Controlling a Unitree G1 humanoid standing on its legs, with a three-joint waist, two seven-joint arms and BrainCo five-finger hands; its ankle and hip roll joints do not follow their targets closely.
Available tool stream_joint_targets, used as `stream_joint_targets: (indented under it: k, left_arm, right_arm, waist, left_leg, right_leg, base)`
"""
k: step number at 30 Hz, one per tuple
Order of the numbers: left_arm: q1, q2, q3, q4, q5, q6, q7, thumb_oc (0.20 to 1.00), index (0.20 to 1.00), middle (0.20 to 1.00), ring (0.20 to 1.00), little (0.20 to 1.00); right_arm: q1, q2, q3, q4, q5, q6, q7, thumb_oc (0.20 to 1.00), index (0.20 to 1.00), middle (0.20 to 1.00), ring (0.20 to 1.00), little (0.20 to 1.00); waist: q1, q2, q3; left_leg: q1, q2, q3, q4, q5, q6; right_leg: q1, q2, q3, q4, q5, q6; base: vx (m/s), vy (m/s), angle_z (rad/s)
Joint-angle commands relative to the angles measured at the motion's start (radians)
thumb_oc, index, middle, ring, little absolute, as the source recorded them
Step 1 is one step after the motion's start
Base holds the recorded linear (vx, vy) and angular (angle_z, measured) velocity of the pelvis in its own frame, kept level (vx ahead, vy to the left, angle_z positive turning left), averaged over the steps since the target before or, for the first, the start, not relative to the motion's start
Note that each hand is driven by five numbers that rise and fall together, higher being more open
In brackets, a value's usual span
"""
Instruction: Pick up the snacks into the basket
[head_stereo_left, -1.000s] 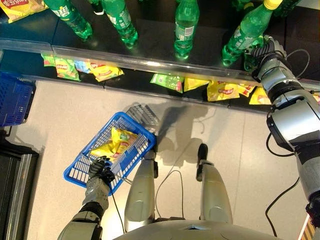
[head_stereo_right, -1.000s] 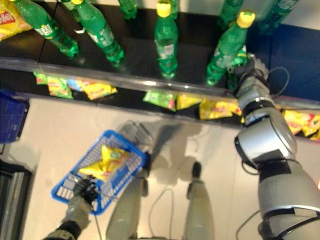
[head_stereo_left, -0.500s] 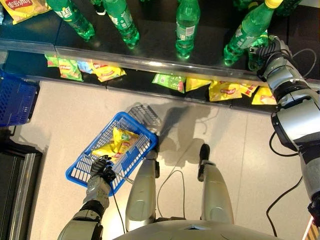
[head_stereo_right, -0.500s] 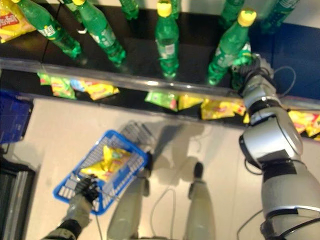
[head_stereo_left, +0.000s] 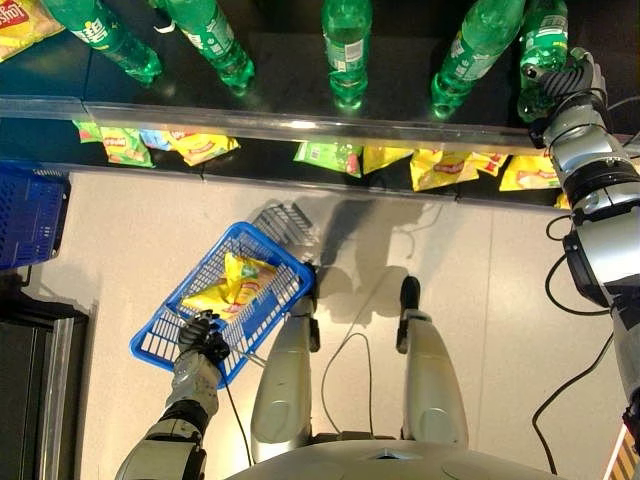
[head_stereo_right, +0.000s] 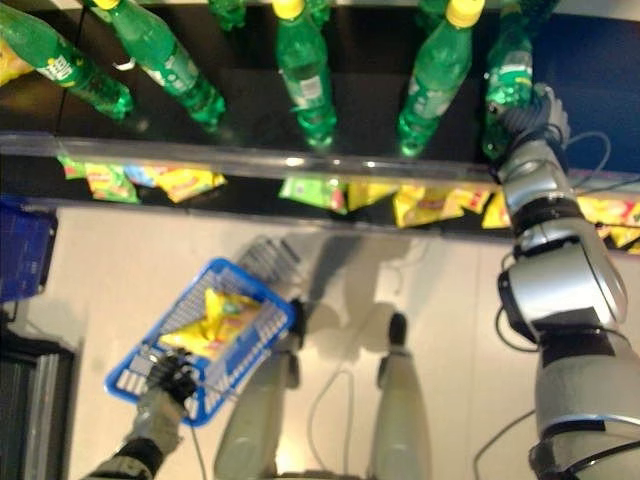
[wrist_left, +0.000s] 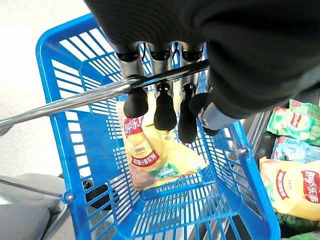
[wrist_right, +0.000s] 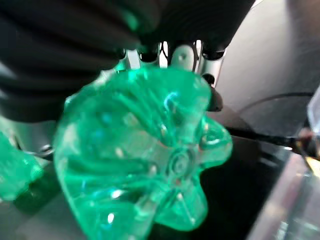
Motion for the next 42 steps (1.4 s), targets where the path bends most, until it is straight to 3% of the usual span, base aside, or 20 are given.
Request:
stream_joint_targets:
  k: [1,10,19,23,31,32,34,36,42]
  left_arm:
    - [0.048,0.05,0.023,0.014,0.003,-0.033,0.04,0.2,0.2,0.2,0.2,0.2]
    - [0.062,0.036,0.07,-0.043,0.037,-0.035,0.056,0.2,0.2,0.2,0.2,0.2]
    - [0.089,0.03,0.111,-0.129,0.069,-0.043,0.062,0.2,0.2,0.2,0.2,0.2]
    - [0.108,0.036,0.134,-0.186,0.082,-0.048,0.052,0.2,0.2,0.2,0.2,0.2]
    - [0.137,0.067,0.179,-0.244,0.087,-0.062,0.013,0.2,0.2,0.2,0.2,0.2]
    - [0.143,0.073,0.187,-0.262,0.093,-0.069,0.002,0.2,0.2,0.2,0.2,0.2]
    - [0.15,0.074,0.19,-0.271,0.092,-0.074,-0.004,0.2,0.2,0.2,0.2,0.2]
    - [0.157,0.074,0.194,-0.303,0.087,-0.091,-0.012,0.2,0.2,0.2,0.2,0.2]
    - [0.185,0.067,0.18,-0.377,0.083,-0.114,-0.04,0.2,0.2,0.2,0.2,0.2]
  right_arm:
    - [-0.053,-0.118,-0.037,-0.164,0.005,-0.051,-0.137,0.2,0.2,0.2,0.2,0.2]
    - [0.338,-0.089,-0.355,-0.691,0.026,-0.164,-0.222,0.2,0.2,0.2,0.2,0.2]
    - [0.817,0.088,-0.584,-1.121,0.035,-0.28,-0.177,0.2,0.2,0.2,0.2,0.2]
    - [1.022,0.175,-0.615,-1.291,0.13,-0.36,-0.081,0.2,0.2,0.2,0.2,0.2]
    - [1.254,0.17,-0.632,-1.44,0.333,-0.435,0.141,0.2,0.2,0.2,0.2,0.2]
    - [1.298,0.156,-0.62,-1.465,0.389,-0.445,0.215,0.2,0.2,0.2,0.2,0.2]
    - [1.32,0.155,-0.609,-1.469,0.425,-0.451,0.251,0.2,0.2,0.2,0.2,0.2]
    - [1.357,0.164,-0.551,-1.494,0.555,-0.473,0.36,0.2,0.2,0.2,0.2,0.2]
    - [1.378,0.146,-0.44,-1.551,0.652,-0.469,0.499,0.2,0.2,0.2,0.2,0.2]
  waist:
    - [-0.007,-0.04,-0.013]
    - [-0.028,-0.044,-0.027]
    - [-0.046,-0.057,-0.055]
    - [-0.056,-0.066,-0.072]
    - [-0.067,-0.076,-0.098]
    - [-0.069,-0.079,-0.103]
    - [-0.07,-0.08,-0.105]
    - [-0.07,-0.079,-0.109]
    - [-0.059,-0.077,-0.117]
  left_leg:
    - [0.009,-0.053,-0.014,0.09,-0.097,0.046]
    - [0.015,-0.047,-0.011,0.106,-0.112,0.05]
    - [0.035,-0.044,-0.013,0.118,-0.125,0.052]
    - [0.055,-0.041,-0.012,0.12,-0.13,0.049]
    - [0.098,-0.041,-0.008,0.114,-0.135,0.044]
    - [0.11,-0.04,-0.007,0.113,-0.137,0.042]
    - [0.118,-0.039,-0.007,0.111,-0.138,0.04]
    - [0.133,-0.037,-0.005,0.109,-0.137,0.038]
    - [0.148,-0.036,-0.013,0.1,-0.131,0.036]
  right_leg:
    - [0.011,0.038,-0.003,-0.058,0.107,-0.029]
    - [0.016,0.038,0.001,-0.042,0.091,-0.029]
    - [0.037,0.037,-0.001,-0.026,0.073,-0.026]
    - [0.054,0.038,-0.003,-0.024,0.069,-0.023]
    - [0.09,0.039,-0.001,-0.021,0.062,-0.019]
    - [0.1,0.039,-0.001,-0.021,0.061,-0.018]
    - [0.107,0.039,-0.001,-0.023,0.06,-0.017]
    - [0.122,0.038,-0.002,-0.025,0.059,-0.015]
    - [0.146,0.031,-0.019,-0.035,0.055,-0.012]
  base:
    - [0.0,-0.002,-0.03]
    - [0.01,-0.009,-0.03]
    - [0.01,-0.004,-0.01]
    - [0.01,-0.005,-0.02]
    - [0.0,0.0,0.0]
    - [0.0,0.0,0.0]
    - [0.0,0.0,0.0]
    - [0.0,0.0,0.0]
    - [0.0,0.0,0.0]
